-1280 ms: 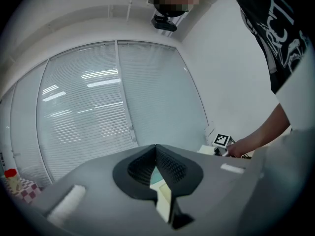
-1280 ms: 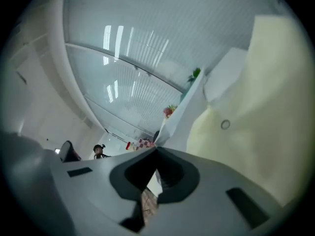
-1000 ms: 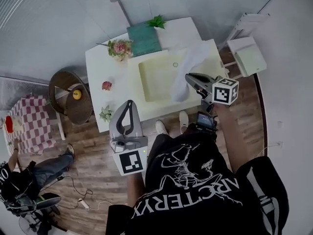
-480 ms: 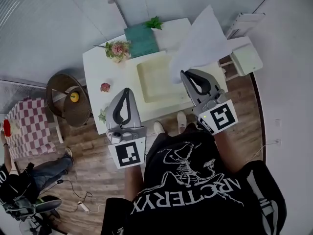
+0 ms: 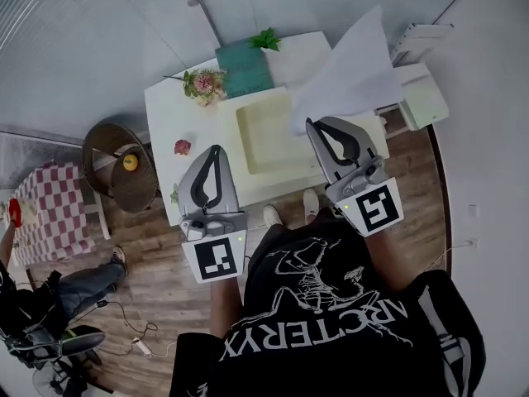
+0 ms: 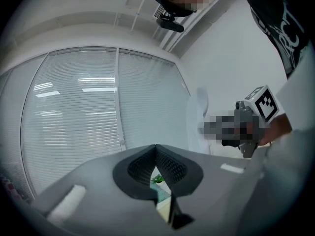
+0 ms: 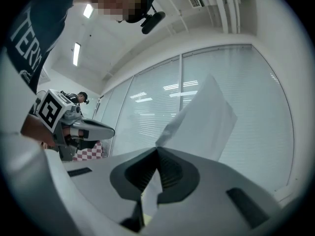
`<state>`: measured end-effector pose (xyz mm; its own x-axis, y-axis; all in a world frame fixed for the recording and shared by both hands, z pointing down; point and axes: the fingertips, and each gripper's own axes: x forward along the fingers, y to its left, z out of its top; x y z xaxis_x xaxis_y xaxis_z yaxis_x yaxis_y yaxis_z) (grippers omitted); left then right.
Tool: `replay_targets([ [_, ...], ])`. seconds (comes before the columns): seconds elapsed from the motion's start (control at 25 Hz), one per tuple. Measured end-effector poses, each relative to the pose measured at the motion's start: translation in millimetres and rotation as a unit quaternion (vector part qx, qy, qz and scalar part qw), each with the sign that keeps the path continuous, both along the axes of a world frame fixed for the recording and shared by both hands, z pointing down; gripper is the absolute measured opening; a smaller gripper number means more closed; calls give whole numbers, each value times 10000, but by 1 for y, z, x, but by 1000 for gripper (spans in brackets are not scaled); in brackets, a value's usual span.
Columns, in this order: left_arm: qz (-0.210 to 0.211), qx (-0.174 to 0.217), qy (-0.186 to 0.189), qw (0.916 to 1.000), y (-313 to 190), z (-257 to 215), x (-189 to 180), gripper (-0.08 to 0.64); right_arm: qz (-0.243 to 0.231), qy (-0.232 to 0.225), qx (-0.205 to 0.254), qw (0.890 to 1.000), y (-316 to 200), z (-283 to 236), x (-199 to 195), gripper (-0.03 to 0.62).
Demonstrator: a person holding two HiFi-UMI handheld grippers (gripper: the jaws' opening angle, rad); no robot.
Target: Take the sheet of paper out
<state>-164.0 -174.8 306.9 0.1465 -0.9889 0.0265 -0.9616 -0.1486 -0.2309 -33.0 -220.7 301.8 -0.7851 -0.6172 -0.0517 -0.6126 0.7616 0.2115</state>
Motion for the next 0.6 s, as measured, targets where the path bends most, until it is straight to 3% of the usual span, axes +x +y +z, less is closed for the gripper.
replay_targets([
  [0.6, -10, -20, -75, 10000, -7, 0, -1, 11, -41, 130, 182, 9997, -3, -4, -5, 12],
])
